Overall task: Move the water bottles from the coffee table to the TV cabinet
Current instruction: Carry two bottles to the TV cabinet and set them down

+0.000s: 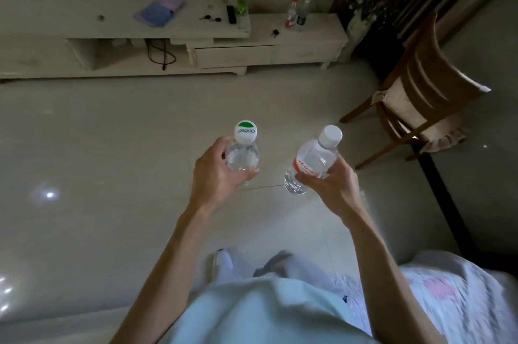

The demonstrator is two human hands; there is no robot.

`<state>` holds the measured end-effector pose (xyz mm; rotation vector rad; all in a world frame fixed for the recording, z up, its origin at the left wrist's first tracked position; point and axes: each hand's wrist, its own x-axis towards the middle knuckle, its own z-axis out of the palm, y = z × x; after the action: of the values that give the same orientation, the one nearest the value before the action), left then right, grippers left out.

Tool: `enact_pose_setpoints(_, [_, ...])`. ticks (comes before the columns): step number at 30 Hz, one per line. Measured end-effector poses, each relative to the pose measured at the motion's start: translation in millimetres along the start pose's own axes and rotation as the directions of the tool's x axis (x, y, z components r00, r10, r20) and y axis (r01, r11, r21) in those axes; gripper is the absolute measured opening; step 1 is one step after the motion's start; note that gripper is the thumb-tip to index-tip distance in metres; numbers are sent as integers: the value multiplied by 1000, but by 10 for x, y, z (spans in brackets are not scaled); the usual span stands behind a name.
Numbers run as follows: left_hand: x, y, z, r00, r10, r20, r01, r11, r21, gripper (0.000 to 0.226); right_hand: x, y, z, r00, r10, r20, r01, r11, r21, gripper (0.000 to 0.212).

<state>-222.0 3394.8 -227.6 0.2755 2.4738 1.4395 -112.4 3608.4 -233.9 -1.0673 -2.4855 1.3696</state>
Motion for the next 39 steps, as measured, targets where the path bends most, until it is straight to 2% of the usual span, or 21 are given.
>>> enact_pose_setpoints(10, [955,366,461,996,4,84,-4,1000,3,59,933,19,-206,996,87,-25,-86,995,54,69])
enact_pose_setpoints(18, [1950,918,1194,998,5,62,-7,1000,30,63,2259,-13,-669,998,54,11,-55,996,67,70])
enact_pose_setpoints(27, [2786,1651,1842,999,28,35,-28,1000,-12,65,3445,-113,-1252,1000,-11,14,11,1000,-11,75])
enact_pose_setpoints(39, [4174,1754,2115,999,1,52,0,1000,-5,63,4699,-374,-1096,999,9,52,-7,999,-36,78])
